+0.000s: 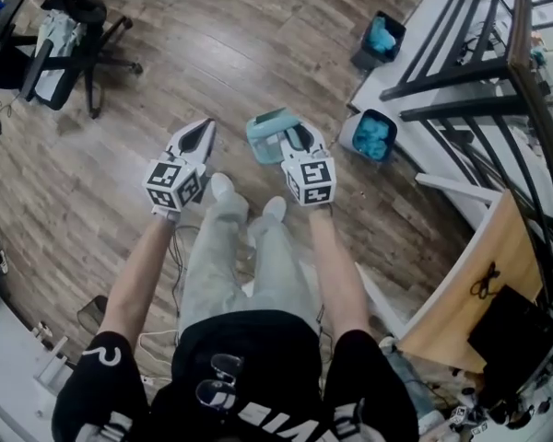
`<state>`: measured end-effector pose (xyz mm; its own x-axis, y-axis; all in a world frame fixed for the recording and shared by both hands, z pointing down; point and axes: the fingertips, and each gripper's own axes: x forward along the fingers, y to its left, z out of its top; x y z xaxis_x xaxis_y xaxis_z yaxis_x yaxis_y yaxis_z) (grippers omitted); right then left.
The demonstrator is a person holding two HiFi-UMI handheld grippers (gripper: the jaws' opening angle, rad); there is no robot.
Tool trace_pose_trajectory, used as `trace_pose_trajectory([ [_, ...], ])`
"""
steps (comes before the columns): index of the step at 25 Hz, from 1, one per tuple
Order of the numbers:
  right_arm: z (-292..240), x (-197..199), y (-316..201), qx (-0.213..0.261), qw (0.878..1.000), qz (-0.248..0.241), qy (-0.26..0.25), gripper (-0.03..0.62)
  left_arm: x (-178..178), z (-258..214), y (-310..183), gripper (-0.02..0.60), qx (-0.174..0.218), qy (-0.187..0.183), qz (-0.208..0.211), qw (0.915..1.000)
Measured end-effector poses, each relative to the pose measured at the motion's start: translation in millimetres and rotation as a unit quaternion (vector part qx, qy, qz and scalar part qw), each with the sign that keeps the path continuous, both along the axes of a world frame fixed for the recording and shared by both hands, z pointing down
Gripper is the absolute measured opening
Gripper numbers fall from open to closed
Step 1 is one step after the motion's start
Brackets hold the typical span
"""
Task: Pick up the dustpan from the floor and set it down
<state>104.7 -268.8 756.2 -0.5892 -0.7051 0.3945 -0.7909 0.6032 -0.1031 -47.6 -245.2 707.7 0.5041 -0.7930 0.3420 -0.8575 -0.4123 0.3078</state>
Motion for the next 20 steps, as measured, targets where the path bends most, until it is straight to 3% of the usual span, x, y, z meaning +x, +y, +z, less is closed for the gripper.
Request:
trace_pose_trajectory([
  [11, -196.4, -18.5, -38.3, 0.059, 0.998, 0.028, -0.004, 0.081, -48.7, -156.2, -34.6, -0.003, 0.052, -0.001, -0.009, 0.9986],
  [20, -290.2, -10.2, -67.6, 0.116, 0.991, 0.064, 0.004, 0.083, -76.3, -230.8, -63.7, -0.003, 0.086, 0.011, -0.013, 0.9961],
])
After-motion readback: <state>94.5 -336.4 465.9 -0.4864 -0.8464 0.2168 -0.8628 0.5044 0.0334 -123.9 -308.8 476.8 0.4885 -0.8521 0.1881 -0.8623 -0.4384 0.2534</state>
